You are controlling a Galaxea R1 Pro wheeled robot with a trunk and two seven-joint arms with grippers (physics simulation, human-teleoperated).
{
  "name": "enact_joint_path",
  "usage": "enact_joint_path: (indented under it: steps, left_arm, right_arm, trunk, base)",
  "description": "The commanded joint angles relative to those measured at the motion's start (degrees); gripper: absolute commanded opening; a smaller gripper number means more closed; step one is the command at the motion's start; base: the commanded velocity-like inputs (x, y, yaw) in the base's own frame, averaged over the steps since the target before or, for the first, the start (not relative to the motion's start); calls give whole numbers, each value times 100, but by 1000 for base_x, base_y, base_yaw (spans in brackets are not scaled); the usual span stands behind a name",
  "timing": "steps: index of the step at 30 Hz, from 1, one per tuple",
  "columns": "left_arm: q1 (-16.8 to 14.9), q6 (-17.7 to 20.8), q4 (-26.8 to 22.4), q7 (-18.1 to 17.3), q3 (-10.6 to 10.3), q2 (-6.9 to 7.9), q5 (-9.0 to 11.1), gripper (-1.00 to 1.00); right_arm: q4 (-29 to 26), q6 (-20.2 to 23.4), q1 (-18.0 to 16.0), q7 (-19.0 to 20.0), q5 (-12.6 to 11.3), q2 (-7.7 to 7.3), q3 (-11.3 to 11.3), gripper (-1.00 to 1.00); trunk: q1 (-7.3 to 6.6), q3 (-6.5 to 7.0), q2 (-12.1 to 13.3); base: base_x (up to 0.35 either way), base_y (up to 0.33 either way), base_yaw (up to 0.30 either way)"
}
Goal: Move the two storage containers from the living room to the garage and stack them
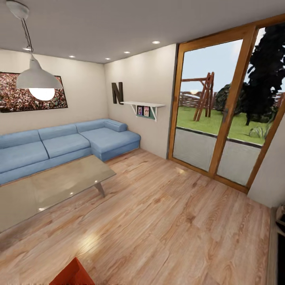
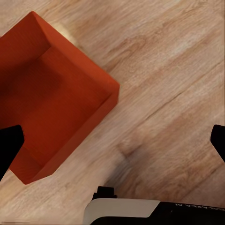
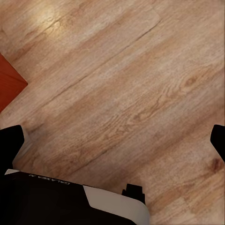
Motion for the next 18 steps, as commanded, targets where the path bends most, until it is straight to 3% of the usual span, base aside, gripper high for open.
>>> enact_joint_path:
  steps: [1, 18]
  left_arm:
    - [-10, -35, 26, -9, 6, -1, 27, 100]
    - [-8, -35, 26, -9, 6, -1, 27, 100]
  right_arm:
    - [21, -38, -8, 8, 55, -4, -49, 100]
    - [21, -38, -7, 8, 55, -4, -49, 100]
  trunk:
    - [3, -3, -6]
    - [3, -3, -6]
  base:
    - [0, 0, 253]
    - [0, 0, 253]
